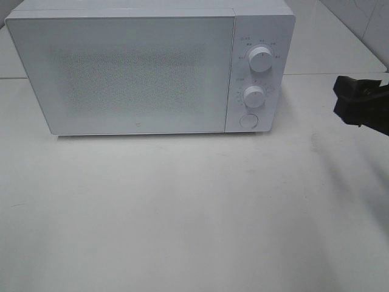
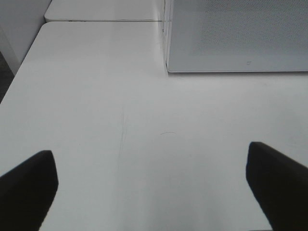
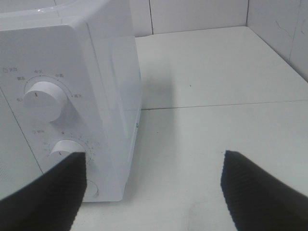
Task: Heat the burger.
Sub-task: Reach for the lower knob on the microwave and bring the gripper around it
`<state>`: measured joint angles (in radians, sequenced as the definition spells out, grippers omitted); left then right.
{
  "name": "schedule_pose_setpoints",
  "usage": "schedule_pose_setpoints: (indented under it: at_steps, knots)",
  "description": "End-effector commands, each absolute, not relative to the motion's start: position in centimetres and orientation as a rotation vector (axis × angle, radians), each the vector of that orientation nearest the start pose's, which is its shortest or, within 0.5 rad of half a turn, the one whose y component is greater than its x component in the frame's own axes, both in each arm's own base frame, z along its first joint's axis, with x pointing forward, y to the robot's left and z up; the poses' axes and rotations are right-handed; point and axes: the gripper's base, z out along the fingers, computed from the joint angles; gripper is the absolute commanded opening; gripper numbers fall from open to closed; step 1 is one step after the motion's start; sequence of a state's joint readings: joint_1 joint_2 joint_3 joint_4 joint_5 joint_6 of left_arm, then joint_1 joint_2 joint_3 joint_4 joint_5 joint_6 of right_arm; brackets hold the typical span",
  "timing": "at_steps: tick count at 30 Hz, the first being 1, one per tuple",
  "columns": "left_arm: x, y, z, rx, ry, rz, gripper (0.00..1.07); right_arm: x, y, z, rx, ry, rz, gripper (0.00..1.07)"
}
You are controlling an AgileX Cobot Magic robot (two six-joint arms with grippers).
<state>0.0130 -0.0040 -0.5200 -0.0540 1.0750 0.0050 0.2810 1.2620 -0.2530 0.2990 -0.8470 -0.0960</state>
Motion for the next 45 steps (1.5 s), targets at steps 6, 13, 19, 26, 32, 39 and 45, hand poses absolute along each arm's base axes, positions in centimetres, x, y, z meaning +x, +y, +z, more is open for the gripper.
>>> schedule_pose_setpoints:
  at_steps: [6,13,19,26,32,39,45]
  knots:
    - [-1.2,-0.5,28.1,-0.005,2.005,-0.056,1.00,20.8,6.3,19.4,0.009,1.610,0.020,0.76]
    - [-1.2,-0.5,28.1,-0.005,2.005,-0.056,1.00,21.4,9.9,18.0,0.005,1.584,-0.035,0.76]
    - [-1.2,-0.5,28.1,-0.005,2.005,-0.056,1.00,22.1,12.9,17.4,-0.020,1.571,-0.021,0.76]
    - [-1.2,-0.5,28.1,-0.005,2.005,-0.056,1.00,23.4,15.3,16.7,0.006,1.582,-0.032,0.76]
    - [-1.2,-0.5,28.1,-0.005,2.005,-0.056,1.00,24.6,16.7,16.1,0.021,1.586,-0.037,0.76]
    - [-1.2,-0.5,28.1,-0.005,2.005,-0.056,1.00,26.2,17.0,15.4,0.040,1.609,-0.039,0.77]
    - [-1.2,-0.5,28.1,-0.005,2.005,-0.056,1.00,28.2,16.8,15.1,0.027,1.625,-0.020,0.77]
